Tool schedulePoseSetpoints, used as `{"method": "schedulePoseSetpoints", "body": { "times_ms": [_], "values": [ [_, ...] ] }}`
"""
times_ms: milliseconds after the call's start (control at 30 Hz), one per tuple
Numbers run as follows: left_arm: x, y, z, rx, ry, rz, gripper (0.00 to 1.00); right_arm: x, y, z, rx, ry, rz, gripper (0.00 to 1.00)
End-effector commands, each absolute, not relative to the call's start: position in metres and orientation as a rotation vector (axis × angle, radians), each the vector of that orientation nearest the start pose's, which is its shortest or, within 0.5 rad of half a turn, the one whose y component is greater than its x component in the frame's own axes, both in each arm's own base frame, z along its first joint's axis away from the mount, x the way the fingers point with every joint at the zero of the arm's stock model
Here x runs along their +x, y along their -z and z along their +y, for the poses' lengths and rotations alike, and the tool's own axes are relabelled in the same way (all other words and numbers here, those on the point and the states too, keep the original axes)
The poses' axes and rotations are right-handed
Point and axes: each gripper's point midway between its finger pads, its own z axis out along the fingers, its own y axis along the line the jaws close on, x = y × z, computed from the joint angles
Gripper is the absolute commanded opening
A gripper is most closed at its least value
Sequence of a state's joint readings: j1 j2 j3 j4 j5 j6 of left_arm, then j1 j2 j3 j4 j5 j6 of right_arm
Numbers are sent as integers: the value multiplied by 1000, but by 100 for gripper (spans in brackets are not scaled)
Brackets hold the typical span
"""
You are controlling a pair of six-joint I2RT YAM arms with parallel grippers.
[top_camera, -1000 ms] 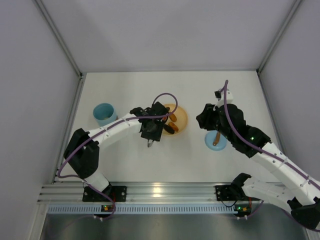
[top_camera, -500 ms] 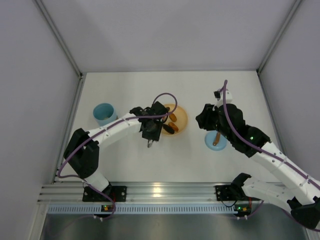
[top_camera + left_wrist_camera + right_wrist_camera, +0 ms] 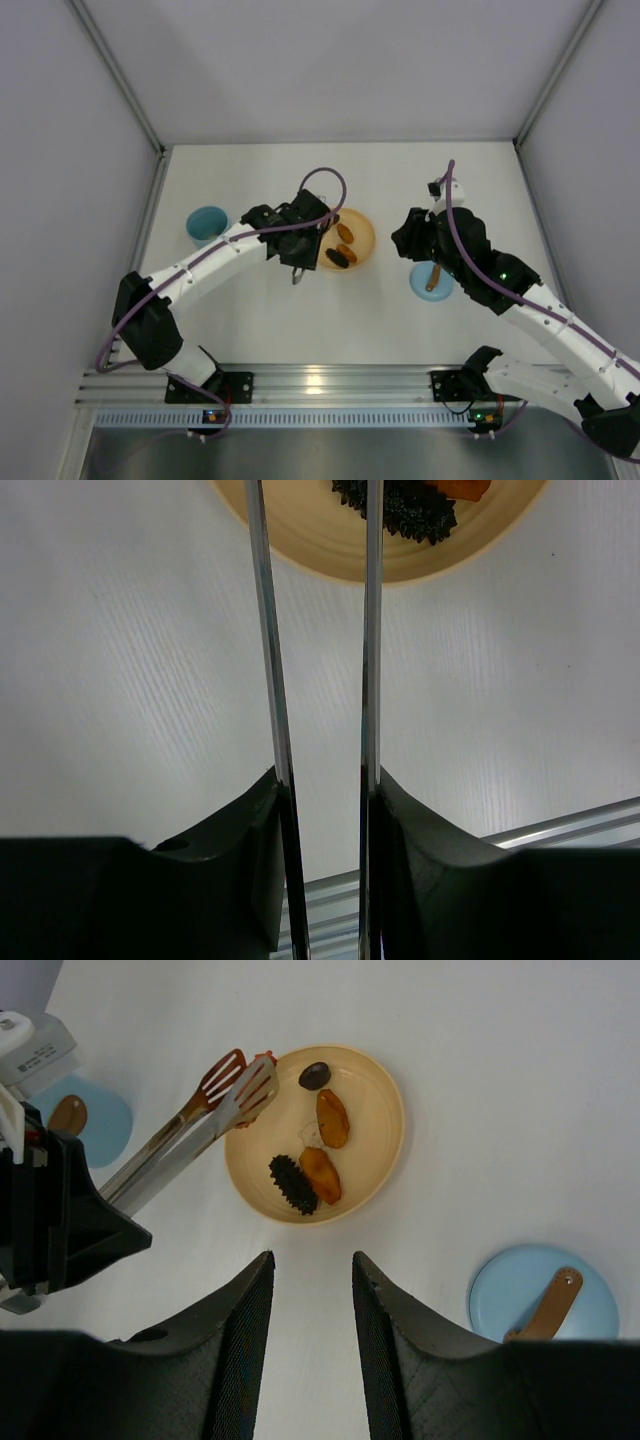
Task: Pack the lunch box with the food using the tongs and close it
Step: Pick up the fake food from the plate, then place the fake food in the packing box.
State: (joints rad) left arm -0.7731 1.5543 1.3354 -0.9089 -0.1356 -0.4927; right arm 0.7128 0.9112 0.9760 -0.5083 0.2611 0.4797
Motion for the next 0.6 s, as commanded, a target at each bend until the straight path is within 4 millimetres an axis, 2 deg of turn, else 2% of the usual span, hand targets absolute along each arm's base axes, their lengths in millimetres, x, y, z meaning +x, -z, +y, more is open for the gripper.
{"method": "schedulePoseSetpoints", "body": {
  "times_ms": [0, 200, 333, 367, 567],
  "values": [
    [253, -182, -229, 286, 236, 2577, 32, 251, -279, 184, -73, -525, 1985, 37],
    [244, -217, -205, 217, 203, 2519, 32, 253, -282, 188, -87, -533, 1985, 37],
    [236, -229, -182, 155, 120, 2511, 32, 255, -285, 193, -97, -547, 1984, 37],
    [232, -229, -170, 141, 62, 2519, 33, 256, -284, 194, -99, -549, 1986, 37],
    [212, -243, -138, 41, 10, 2500, 34, 258, -287, 204, -123, -580, 1989, 36]
  ]
}}
